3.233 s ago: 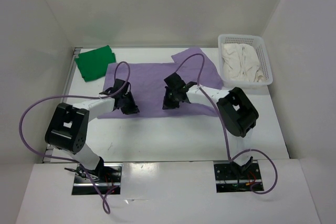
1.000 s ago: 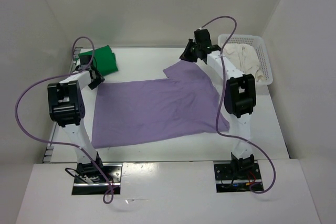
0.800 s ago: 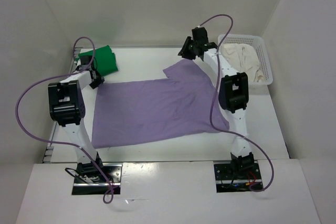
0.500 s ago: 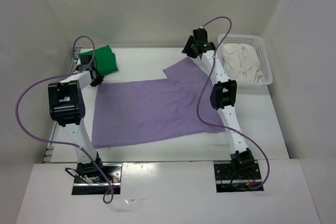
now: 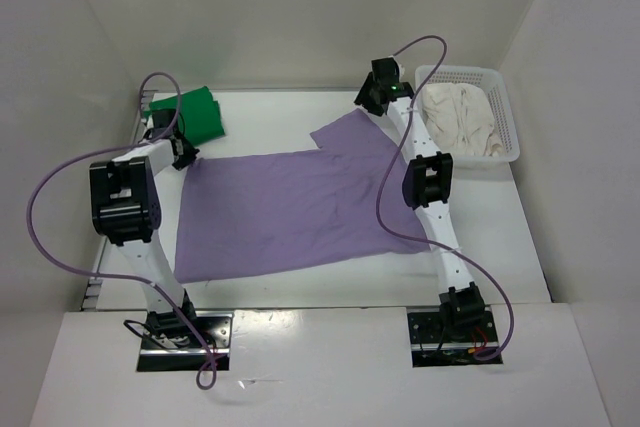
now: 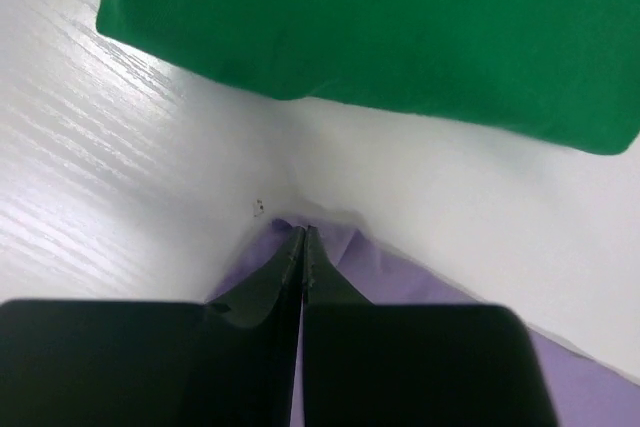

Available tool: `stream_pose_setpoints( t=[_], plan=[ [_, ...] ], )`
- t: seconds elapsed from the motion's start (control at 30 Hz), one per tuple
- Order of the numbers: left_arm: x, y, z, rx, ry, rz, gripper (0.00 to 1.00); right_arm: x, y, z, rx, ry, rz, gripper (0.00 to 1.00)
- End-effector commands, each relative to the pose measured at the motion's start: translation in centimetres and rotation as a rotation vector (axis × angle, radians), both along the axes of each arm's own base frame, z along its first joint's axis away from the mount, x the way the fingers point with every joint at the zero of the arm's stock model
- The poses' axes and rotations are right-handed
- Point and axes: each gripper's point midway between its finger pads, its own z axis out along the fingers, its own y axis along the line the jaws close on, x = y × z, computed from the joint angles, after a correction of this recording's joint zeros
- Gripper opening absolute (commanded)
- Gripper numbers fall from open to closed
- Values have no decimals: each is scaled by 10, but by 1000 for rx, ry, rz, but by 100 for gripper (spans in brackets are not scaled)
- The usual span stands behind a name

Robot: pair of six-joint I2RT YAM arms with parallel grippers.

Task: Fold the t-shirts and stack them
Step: Grap the side of the flattened tshirt furthest away from the robot with both arms

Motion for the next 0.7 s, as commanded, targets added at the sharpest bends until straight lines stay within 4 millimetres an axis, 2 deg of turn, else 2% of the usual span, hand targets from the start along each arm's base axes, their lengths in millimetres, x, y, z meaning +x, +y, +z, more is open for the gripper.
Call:
stream_pose_setpoints(
  t=[0.0,0.13,0.17,0.23,0.37,0.4,0.43,0.5,0.53,0.6,0.67],
  plan=[
    [9,2,35,2,-115,8,0,3,1,-9,-3,-5,-1,54],
    [8,-1,47,-7,-139,8,0,-4,18,-31,15,34,32,54],
    [8,-1,51,-5,-148,8,0,-4,18,-31,15,34,32,54],
    [8,0,55,-3,-157,8,0,-8,24,-44,17,54,34,54],
    [5,-1,64,-1,-168,8,0,-9,33,-47,32,56,46,53],
    [5,-3,64,-8,-169,1,0,-9,35,-42,43,48,55,42],
    [3,-4,60,-17,-162,9,0,-9,35,-42,43,48,55,36],
    [3,-4,65,-15,-173,9,0,-5,38,-35,67,30,50,25],
    [0,-9,65,-16,-170,0,0,-2,41,-27,79,8,59,16],
    [1,-9,70,-14,-181,0,0,2,45,-11,118,-20,48,8],
    [-5,-10,67,-16,-171,0,0,3,48,2,136,-41,50,0]
  ],
)
